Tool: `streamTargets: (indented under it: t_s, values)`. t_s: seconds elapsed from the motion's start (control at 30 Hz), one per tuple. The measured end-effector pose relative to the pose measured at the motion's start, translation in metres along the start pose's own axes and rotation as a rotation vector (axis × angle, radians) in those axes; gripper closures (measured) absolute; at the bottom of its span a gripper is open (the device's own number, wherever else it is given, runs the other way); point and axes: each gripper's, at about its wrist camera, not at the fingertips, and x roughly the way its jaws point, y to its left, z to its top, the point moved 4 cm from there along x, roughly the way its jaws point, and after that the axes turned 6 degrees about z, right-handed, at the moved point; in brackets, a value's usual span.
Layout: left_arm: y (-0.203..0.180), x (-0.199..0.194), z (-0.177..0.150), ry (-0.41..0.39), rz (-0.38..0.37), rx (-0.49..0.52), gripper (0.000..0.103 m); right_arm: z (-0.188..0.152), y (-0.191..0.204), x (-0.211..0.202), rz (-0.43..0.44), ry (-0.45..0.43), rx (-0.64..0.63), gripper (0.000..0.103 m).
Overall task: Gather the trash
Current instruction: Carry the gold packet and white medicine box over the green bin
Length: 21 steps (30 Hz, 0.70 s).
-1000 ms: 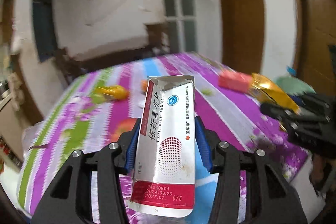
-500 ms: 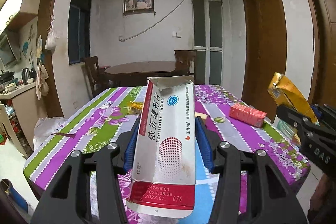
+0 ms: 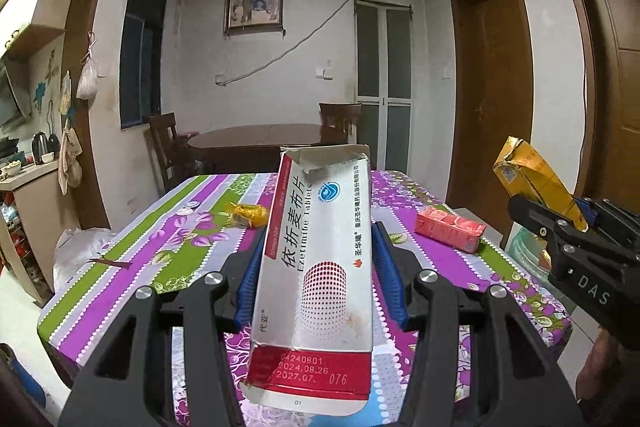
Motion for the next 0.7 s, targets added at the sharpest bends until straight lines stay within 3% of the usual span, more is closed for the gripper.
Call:
streamTargets:
  t_s: [0.37,0.7]
  values:
    - [-0.014,0.005,0.007,-0.005,-0.025,0.016,0.055,0.010,-0.007,0.005,-0.020,0.001,-0.003,0.060]
    - [-0.085,0.029,0.034,0.008,-0.183,0.061,0.054,0.032,-0.096,-0.002,-0.141,0.060,0.023,0.060]
